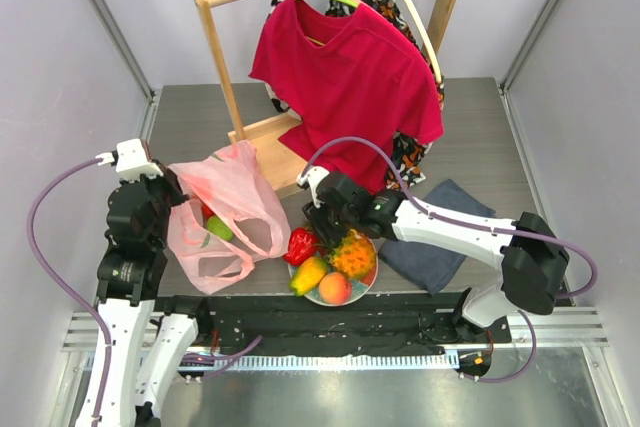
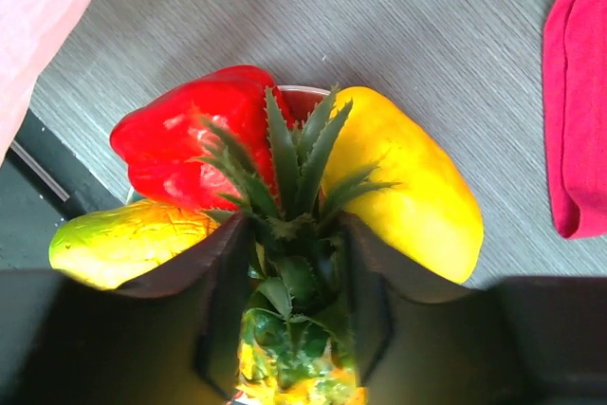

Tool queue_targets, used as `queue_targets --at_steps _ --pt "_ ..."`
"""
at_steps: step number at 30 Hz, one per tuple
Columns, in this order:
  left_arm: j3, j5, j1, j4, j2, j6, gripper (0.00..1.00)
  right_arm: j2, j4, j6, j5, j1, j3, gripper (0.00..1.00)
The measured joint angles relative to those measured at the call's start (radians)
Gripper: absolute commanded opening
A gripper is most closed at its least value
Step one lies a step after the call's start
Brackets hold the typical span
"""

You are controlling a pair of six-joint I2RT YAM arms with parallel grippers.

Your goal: Place the fruits into the plastic bag

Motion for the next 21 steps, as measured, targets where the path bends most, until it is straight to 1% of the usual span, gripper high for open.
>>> queue_targets --at_steps 3,4,9,10,12,13,14,21 --pt "0.0 0.0 0.0 0.0 0.0 0.0 0.0 -0.002 -0.004 0.001 0.018 0.002 0.0 0.35" --pt "0.0 0.0 0.0 0.0 0.0 0.0 0.0 -0.003 -0.006 0.001 0.023 0.001 0.0 0.31" --pt "0.0 0.001 0.0 0.0 0.0 0.0 0.0 -0.031 -0.029 0.002 0.055 0.001 0.0 0.2" --pt "0.0 0.001 0.0 0.0 0.0 0.0 0.0 -0.042 -0.034 0.002 0.064 0.001 0.0 0.15" --pt "0.0 0.003 0.0 0.0 0.0 0.0 0.0 -0.065 -0.038 0.003 0.08 0.001 -0.003 0.1" --pt "0.0 0.004 0.001 0.0 0.0 0.0 0.0 -0.074 -0.039 0.003 0.087 0.001 -0.005 0.04" --pt "0.0 0.006 0.001 0.0 0.0 0.0 0.0 -0.085 -0.041 0.005 0.096 0.001 -0.007 0.01" --pt "0.0 0.021 0.004 0.0 0.0 0.0 0.0 -0.141 -0.087 0.016 0.171 0.001 -0.02 0.01"
